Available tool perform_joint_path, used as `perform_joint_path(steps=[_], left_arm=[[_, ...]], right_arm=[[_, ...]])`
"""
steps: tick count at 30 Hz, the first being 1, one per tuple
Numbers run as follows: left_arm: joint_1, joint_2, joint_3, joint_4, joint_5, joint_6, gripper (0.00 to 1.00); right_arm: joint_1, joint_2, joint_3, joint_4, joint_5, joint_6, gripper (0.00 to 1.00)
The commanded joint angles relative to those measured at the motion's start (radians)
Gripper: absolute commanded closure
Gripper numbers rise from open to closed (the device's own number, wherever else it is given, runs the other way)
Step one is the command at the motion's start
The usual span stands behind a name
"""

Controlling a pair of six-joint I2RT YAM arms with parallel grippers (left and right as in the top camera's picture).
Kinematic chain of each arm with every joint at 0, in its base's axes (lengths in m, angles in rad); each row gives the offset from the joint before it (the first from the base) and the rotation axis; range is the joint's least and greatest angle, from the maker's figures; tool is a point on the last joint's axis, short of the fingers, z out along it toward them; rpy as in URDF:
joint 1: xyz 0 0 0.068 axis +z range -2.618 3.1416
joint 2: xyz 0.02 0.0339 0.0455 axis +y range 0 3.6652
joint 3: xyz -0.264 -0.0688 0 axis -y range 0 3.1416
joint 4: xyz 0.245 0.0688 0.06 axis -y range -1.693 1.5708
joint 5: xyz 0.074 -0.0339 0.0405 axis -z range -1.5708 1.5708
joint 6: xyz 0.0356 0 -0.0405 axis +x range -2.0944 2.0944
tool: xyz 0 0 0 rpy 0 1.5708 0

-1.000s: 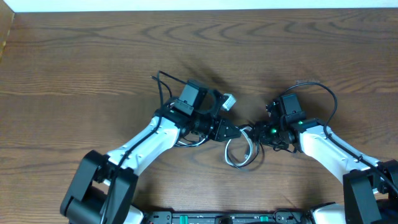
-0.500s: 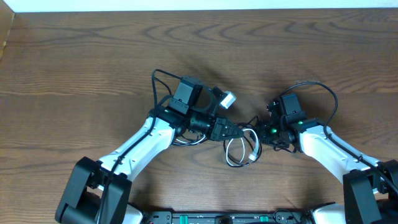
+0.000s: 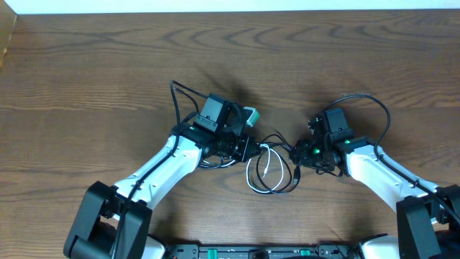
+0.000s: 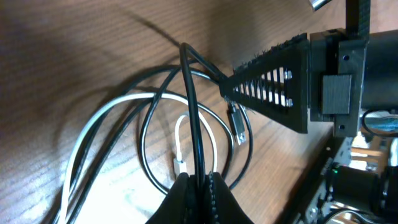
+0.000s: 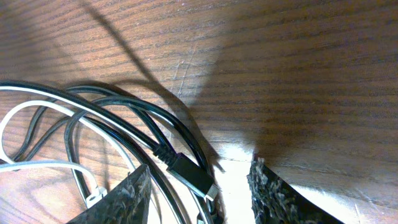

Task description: Untangle cables

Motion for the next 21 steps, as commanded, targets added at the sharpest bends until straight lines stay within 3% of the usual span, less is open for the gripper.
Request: perform_joint_path(steps=[1,13,21], left_arm=[[-0.02,0.009,-0.003,0.031,-0.035,0.032,0.92],[-0.07,0.154,-0.003,0.106,-0.038,0.034,0.85],[-0.076,0.229,-0.003,0.137,-0.126,0.034,0.85]], right_arm=[[0.002,0.028,-0.027,-0.01,0.053,0.004,0.52],[0.001,0.028,-0.027,-0.009,0.053,0.003,0.52],[0.002,0.028,-0.027,-0.013,0.053,0.004,0.52]])
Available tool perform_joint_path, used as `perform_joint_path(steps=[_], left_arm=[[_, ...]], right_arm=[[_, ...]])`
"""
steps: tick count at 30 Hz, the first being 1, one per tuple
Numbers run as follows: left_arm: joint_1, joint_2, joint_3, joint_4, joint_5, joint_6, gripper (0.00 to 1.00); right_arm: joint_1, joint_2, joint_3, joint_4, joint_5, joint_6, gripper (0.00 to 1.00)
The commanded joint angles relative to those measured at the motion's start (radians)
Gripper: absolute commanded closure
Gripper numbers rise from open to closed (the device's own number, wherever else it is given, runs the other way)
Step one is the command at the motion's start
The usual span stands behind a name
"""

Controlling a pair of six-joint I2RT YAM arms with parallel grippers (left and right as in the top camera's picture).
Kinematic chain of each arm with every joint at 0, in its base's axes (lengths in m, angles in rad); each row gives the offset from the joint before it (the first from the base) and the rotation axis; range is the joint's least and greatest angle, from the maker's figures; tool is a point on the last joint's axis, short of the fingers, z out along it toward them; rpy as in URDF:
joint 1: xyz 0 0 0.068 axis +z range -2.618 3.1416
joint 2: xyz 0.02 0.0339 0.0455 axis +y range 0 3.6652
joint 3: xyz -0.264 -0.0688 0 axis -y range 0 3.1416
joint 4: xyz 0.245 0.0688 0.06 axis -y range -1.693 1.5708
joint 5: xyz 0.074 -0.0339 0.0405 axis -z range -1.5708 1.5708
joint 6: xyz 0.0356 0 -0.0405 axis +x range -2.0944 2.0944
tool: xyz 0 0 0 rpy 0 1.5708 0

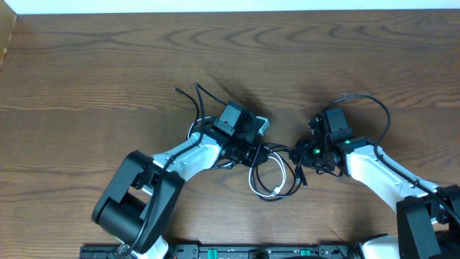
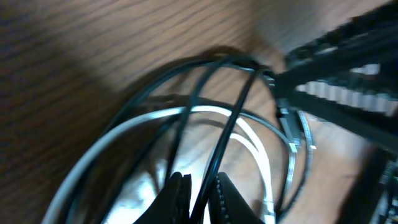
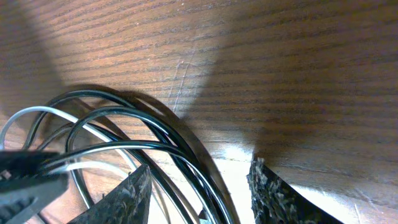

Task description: Untangle cables

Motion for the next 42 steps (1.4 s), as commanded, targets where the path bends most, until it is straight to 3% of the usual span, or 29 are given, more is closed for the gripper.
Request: perform_joint_path(steps=[1,6,23,36,42], left_arm=[[0.0,0.02,-0.003,0.006,-0.063,0.012,0.85],[-0.002,0.02,-0.003,0.012,-0.149,0.012,0.85],[-0.043,0.026,-0.003,0.015,-0.234,0.012,0.85],[-0.04,-0.013,0.0,-0.011,-0.207,0.003,0.85],[-0.04,-0.043,0.0,-0.019,-0.208,0.004,0.78]], right_arm=[[0.002,0.028,-0.027,-0.013,0.053,0.004,0.52],[0.001,0.028,-0.027,-0.013,0.053,0.003,0.52],[0.001,0.028,-0.027,-0.017,0.053,0.003,0.52],[0.001,0.028,-0.027,-0.017,0.053,0.003,0.52],[0.001,0.028,-0.027,-0.017,0.053,0.003,0.51]])
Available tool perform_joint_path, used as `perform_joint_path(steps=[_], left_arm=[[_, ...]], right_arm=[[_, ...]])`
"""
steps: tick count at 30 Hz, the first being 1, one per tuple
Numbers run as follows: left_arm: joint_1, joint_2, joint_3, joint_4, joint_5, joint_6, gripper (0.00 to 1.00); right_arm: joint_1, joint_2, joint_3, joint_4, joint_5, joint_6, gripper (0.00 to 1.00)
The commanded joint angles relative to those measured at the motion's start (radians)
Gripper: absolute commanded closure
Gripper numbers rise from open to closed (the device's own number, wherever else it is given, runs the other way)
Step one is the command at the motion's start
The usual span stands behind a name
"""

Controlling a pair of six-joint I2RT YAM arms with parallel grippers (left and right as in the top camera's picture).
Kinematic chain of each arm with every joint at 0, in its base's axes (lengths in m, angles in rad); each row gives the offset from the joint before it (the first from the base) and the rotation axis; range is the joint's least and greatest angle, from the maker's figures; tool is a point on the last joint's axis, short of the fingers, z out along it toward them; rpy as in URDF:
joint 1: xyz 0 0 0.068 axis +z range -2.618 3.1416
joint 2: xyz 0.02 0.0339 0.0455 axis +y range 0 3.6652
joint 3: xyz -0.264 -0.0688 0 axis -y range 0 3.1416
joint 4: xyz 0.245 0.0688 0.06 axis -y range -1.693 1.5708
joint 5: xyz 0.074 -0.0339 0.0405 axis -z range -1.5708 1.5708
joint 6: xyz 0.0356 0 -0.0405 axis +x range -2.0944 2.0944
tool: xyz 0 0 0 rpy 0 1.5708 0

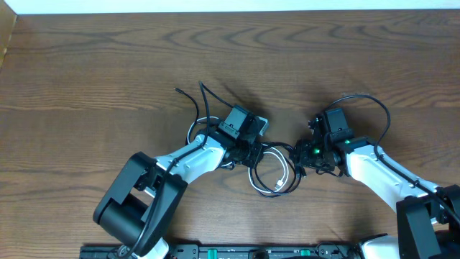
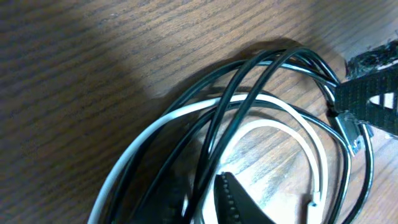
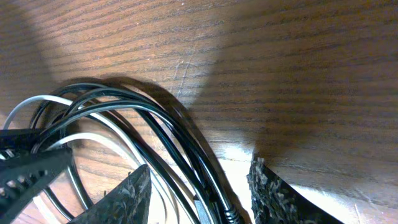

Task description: Untangle cables

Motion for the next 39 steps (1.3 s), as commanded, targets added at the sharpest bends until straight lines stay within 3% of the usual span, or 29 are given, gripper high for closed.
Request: perform_joint_path(steps=[1,5,25,37,38,39], left_arm=[[0.0,-0.042,-0.001,-0.008,-0.019,0.005,0.77],[0.0,-0.069,-0.001,-0.008,-0.02,0.005,0.72],[-0.005,0.027,-0.005,-0.026,-0.027,-0.038,0.72],[-0.103,0.027,-0.005,-0.004,-0.075,-0.045,0.72],[-0.108,0.027,-0.005,-0.004,-0.092,-0.045,0.73],[-0.108,0.027,-0.005,-0.003,-0.1,-0.045,0.8]], right_arm=[[0.001,0.028,-0.027,-0.016,0.053,0.003,0.51],[0.001,0.028,-0.027,-0.016,0.053,0.003,0.51],[0.001,0.028,-0.027,-0.016,0.053,0.003,0.51],[0.001,0.028,-0.027,-0.016,0.053,0.003,0.51],[0.001,0.028,-0.027,-0.016,0.053,0.003,0.51],[0.001,0.028,-0.027,-0.016,0.053,0.003,0.51]])
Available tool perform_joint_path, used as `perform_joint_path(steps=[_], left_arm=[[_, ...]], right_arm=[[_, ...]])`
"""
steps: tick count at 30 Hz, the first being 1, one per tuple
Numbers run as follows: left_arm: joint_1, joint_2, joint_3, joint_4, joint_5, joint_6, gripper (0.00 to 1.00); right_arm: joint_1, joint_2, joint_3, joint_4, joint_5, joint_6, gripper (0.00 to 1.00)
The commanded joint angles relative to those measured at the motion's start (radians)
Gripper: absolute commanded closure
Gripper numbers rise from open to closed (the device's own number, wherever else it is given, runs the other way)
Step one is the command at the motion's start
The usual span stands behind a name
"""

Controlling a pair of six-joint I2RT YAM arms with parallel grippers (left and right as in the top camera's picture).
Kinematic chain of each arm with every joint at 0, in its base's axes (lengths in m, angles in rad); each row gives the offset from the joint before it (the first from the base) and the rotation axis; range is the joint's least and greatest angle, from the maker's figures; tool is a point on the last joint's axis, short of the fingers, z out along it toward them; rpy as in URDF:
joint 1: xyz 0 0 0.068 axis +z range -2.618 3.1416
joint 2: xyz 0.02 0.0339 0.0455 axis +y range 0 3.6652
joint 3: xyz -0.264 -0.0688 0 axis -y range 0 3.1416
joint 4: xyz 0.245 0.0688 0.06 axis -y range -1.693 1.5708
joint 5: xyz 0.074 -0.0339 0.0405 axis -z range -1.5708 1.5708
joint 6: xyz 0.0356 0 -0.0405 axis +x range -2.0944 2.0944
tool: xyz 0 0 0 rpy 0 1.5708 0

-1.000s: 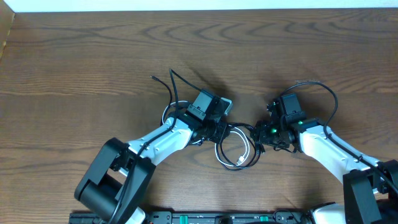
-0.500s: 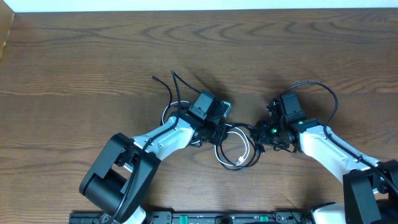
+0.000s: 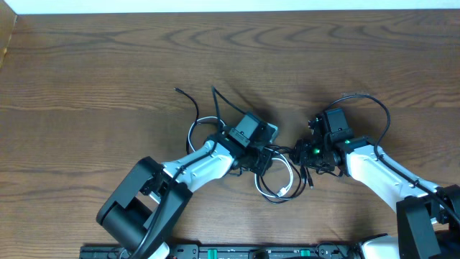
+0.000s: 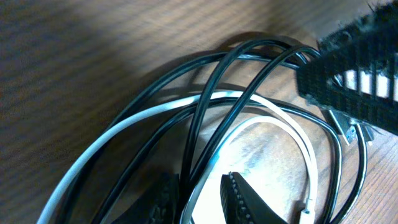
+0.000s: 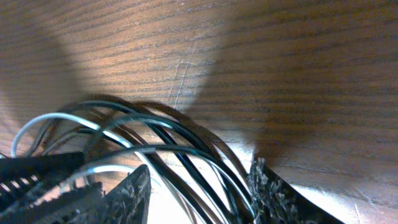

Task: Untangle cables
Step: 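Pull the left gripper leftward and back, drawing cables apart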

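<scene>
A tangle of black and white cables lies mid-table between both grippers. Two black tails and a white loop trail off to the upper left. My left gripper sits at the coil's left edge. In its wrist view it is open, with a black strand and a white strand running between the fingers. My right gripper is at the coil's right edge, wide open, with several black strands lying across its gap.
Dark wooden table all round. The right gripper's ribbed finger shows close by in the left wrist view. A metal-tipped connector lies under it. The right arm's own black lead arcs behind its wrist.
My left gripper has shifted a little to the right, closer to the right gripper. The coil has slid right with it, so more strands lie between the right fingers. The right arm has not moved.
My left gripper was shut on a black strand at the coil's left side. Then the left arm stood further right, still pinching it. Later its fingers stood apart around the strands. Now it is closer to the right gripper, which stayed open in place throughout.
</scene>
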Motion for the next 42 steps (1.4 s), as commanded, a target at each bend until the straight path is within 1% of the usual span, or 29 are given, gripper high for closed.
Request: perform_joint_path(steps=[1,2,10,14,16,21,23,27,33,38,42], left_arm=[[-0.013,0.032,-0.004,-0.006,-0.066,-0.013,0.9],[-0.013,0.032,-0.004,-0.006,-0.066,-0.013,0.92],[0.002,0.003,-0.002,-0.016,-0.064,-0.013,0.92],[0.052,-0.078,0.016,-0.095,-0.056,-0.013,0.93],[0.097,-0.141,0.024,-0.142,-0.006,-0.013,0.93],[0.227,-0.309,0.024,-0.228,0.202,-0.013,0.93],[0.273,-0.371,0.024,-0.266,0.233,-0.012,0.93],[0.365,-0.496,0.024,-0.349,0.232,0.015,0.93],[0.476,-0.607,0.024,-0.452,0.233,0.014,0.92],[0.498,-0.615,0.024,-0.55,0.233,0.013,0.92],[0.497,-0.608,0.023,-0.596,0.233,0.014,0.92]], right_arm=[[0.001,0.028,-0.027,-0.016,0.054,0.003,0.51],[0.001,0.028,-0.027,-0.016,0.053,0.003,0.51],[0.001,0.028,-0.027,-0.016,0.054,0.003,0.51],[0.001,0.028,-0.027,-0.016,0.054,0.003,0.51],[0.001,0.028,-0.027,-0.015,0.054,0.003,0.51],[0.001,0.028,-0.027,-0.009,0.061,0.003,0.5],[0.001,0.028,-0.027,0.002,0.061,0.003,0.48],[0.001,0.028,-0.027,0.026,0.06,0.003,0.44],[0.001,0.028,-0.027,0.027,0.061,0.003,0.44],[0.004,0.028,-0.027,0.024,0.056,0.003,0.44],[0.029,0.028,-0.027,0.019,0.053,0.003,0.45]])
